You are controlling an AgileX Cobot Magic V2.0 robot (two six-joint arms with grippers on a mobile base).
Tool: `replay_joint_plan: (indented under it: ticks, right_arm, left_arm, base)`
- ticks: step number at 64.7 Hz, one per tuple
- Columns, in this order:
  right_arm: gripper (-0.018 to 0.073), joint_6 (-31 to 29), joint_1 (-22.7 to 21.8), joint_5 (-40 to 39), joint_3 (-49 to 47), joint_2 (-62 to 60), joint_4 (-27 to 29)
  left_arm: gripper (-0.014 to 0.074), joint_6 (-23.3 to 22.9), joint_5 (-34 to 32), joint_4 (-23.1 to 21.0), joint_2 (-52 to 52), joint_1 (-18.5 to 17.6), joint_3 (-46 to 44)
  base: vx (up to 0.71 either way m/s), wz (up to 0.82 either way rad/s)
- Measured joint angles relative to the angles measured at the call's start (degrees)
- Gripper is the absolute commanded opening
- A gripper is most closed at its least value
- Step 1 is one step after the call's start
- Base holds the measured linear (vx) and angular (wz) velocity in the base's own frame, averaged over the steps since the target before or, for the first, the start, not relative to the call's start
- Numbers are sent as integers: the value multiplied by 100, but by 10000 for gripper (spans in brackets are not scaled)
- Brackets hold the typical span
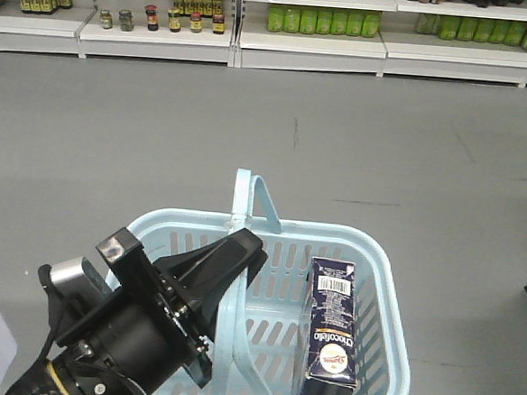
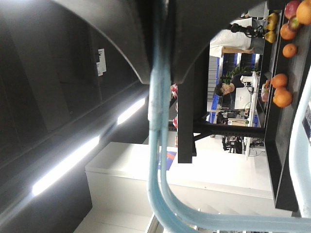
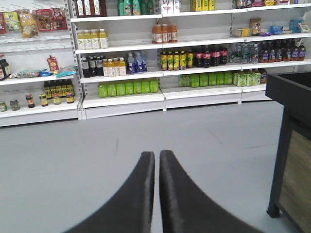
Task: Left arm holds basket, right arm returns cookies
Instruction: 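Drive the base toward the drink shelves, left gripper holding the basket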
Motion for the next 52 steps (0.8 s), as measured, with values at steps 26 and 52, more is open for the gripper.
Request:
replay_joint_plan:
  ticks: [26, 52]
  right_arm:
    - [-6, 0, -6, 0, 0, 0, 0]
    - [-6, 0, -6, 0, 0, 0, 0]
  left_arm:
    - [-3, 0, 0, 0, 0, 0, 0]
    - [-3, 0, 0, 0, 0, 0, 0]
  base:
    - [56, -1]
    - [56, 5]
